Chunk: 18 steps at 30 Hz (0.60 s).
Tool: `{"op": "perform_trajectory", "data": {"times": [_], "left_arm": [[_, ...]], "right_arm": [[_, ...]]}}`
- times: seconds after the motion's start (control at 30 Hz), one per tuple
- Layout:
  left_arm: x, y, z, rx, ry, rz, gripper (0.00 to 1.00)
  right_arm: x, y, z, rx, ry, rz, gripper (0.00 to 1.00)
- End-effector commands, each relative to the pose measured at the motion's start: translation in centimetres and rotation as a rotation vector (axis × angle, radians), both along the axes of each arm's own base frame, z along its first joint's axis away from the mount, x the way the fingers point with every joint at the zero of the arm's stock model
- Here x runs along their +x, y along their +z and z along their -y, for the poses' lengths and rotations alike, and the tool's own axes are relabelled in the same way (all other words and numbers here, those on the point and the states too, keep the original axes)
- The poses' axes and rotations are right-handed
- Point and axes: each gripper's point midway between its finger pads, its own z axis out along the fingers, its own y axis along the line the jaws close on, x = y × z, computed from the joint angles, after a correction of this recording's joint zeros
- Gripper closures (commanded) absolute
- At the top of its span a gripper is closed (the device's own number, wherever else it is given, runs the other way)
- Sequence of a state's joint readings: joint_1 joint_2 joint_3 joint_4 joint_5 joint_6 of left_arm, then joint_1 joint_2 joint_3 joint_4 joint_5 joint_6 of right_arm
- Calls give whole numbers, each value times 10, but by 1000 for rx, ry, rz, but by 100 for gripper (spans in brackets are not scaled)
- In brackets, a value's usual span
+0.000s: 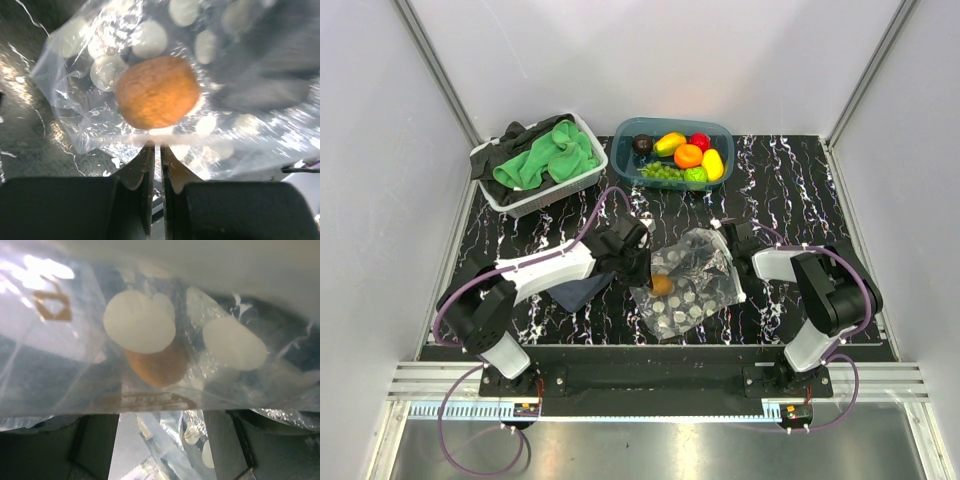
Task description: Open the zip-top bag and remove the fake food
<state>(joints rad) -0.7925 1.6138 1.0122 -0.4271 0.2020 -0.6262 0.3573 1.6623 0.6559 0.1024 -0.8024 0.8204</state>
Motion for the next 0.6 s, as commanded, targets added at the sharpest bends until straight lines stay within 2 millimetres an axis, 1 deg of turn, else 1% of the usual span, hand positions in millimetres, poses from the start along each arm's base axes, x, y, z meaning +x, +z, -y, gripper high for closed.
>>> {"op": "perform_trajectory", "data": {"times": [0.0,0.03,0.1,0.13,0.2,0.23,0.3,0.4,0.47,0.57], "left_arm": [[19,12,-2,-18,35,46,89],[20,4,-2,-3,27,30,89],[24,2,1,0,19,21,90],[26,-5,2,11,14,13,90],[29,-5,8,6,7,6,90],[30,-13,9,18,1,-4,90],[33,-16,13,15,-4,-9,91],[37,-22,25,3,-23,-14,91],[36,-21,34,-8,-40,-21,91],[34,-26,37,-4,-34,-33,91]], "right_arm": [[16,6,-8,21,-4,41,28],[15,6,-8,24,-3,36,28],[15,6,-8,27,-3,31,27],[15,6,-8,26,-4,31,27],[15,7,-8,24,-1,30,26],[15,7,-8,25,2,33,25],[15,6,-8,22,3,33,24],[15,3,-8,20,2,24,23],[17,0,-7,3,6,28,23],[22,-5,-6,-21,-4,35,19]]}}
